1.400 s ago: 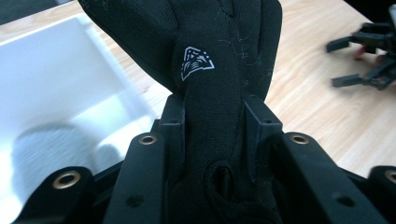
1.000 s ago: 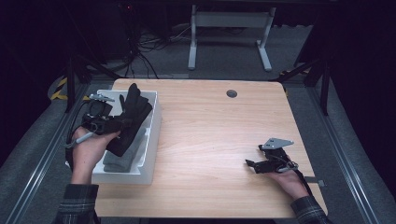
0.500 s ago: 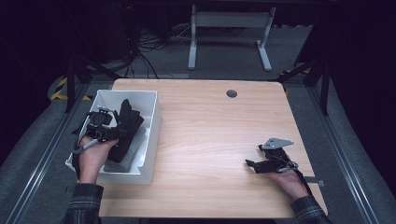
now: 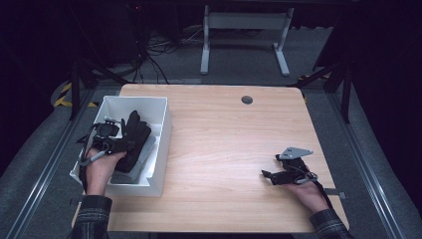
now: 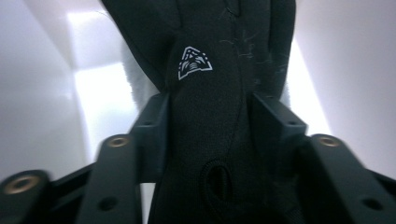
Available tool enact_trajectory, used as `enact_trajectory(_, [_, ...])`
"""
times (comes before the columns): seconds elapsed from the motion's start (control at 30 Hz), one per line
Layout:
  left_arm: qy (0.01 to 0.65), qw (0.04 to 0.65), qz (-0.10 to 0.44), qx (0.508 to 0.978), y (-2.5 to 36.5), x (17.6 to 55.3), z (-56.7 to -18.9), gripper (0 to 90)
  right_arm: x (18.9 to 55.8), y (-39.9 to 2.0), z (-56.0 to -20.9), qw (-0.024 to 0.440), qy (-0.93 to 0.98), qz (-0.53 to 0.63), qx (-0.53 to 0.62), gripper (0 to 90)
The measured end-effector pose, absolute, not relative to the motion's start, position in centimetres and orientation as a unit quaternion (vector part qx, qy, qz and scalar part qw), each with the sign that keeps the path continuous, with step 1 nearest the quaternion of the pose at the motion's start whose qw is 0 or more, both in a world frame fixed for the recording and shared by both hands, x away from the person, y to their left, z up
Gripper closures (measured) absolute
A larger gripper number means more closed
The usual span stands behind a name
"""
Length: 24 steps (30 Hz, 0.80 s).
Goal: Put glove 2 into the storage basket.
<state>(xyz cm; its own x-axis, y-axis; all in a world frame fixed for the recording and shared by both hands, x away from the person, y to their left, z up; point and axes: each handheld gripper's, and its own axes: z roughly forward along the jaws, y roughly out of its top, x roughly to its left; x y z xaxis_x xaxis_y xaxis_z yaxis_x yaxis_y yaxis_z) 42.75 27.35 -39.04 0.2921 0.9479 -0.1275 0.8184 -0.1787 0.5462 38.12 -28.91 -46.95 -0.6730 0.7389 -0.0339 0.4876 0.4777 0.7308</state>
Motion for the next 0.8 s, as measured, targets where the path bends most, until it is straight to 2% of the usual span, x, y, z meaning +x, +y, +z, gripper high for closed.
enact_trajectory(0.1, [0.584,0.261,0.135,0.756,27.2,42.7,-38.5,36.0,38.1,-28.9,-46.9,0.175,0.841,0.358,0.364,14.3])
enact_trajectory(0.3, [0.582,0.271,0.143,0.753,27.2,42.7,-37.5,23.3,38.1,-28.9,-46.9,0.175,0.841,0.358,0.364,14.3])
enact_trajectory(0.47, [0.574,0.285,0.156,0.751,27.2,42.3,-35.8,22.3,38.1,-28.9,-46.9,0.176,0.841,0.358,0.365,14.3])
enact_trajectory(0.8, [0.526,0.331,0.141,0.771,24.7,41.4,-32.8,18.7,38.1,-28.9,-46.9,0.175,0.841,0.358,0.365,14.2])
